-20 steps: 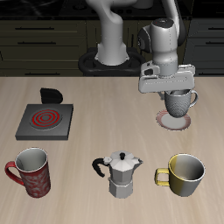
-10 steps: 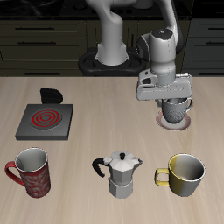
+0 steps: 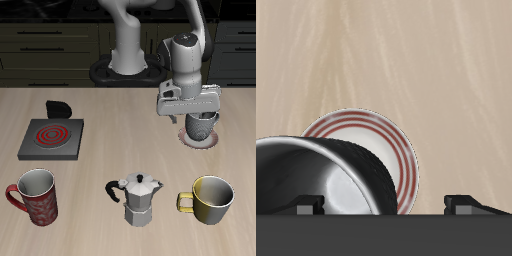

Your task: Place the white mug on the plate

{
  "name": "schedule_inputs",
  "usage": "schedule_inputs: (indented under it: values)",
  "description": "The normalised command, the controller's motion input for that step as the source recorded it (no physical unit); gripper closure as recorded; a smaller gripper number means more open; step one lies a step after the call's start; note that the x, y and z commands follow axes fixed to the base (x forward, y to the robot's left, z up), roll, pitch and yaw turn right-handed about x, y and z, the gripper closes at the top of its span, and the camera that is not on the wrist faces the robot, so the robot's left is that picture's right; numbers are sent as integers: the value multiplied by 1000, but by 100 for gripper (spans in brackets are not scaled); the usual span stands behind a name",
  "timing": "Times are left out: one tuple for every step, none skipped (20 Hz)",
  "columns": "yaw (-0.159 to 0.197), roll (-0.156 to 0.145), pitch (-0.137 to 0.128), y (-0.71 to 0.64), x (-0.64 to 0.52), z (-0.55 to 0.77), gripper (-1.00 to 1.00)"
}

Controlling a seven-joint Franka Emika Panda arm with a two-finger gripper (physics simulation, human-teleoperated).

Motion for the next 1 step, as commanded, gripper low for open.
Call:
schedule_inputs:
  values:
    - [21,12,-22,34,-79,63,-100]
